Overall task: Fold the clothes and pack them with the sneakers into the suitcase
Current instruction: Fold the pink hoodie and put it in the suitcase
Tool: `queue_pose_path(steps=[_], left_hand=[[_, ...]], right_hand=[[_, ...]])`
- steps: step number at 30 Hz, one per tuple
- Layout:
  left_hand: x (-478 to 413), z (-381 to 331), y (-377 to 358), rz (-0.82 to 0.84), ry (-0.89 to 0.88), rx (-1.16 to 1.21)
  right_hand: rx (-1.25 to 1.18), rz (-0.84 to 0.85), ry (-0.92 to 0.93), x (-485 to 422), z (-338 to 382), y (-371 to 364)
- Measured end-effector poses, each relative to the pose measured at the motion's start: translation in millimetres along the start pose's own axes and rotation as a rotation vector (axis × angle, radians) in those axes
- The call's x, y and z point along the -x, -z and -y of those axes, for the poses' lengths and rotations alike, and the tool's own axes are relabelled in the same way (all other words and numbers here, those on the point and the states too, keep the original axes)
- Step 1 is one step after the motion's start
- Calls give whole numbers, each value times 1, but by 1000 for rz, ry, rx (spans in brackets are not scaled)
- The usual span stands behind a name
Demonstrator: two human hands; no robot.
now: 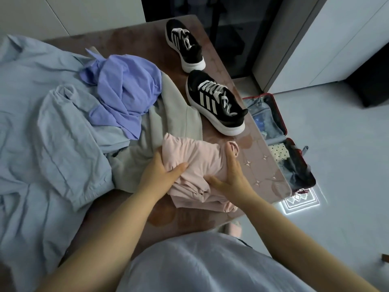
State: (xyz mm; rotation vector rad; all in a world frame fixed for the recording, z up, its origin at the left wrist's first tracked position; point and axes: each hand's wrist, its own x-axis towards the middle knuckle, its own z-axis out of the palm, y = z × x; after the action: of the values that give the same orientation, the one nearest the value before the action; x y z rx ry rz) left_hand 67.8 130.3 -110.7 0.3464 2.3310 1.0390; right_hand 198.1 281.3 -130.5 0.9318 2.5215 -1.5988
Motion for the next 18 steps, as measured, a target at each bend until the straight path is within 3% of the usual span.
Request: queue_pose_path(steps=[4, 8, 18], left_hand=[[24, -13, -15, -79, 27, 8], [40, -33, -53, -124, 37, 84], [51, -137, -259, -206, 278, 252]], right_hand=[[-67, 128, 9, 9, -12, 18], [-136, 142, -11, 17, -35, 58], [46, 147, 33, 8, -154, 250]])
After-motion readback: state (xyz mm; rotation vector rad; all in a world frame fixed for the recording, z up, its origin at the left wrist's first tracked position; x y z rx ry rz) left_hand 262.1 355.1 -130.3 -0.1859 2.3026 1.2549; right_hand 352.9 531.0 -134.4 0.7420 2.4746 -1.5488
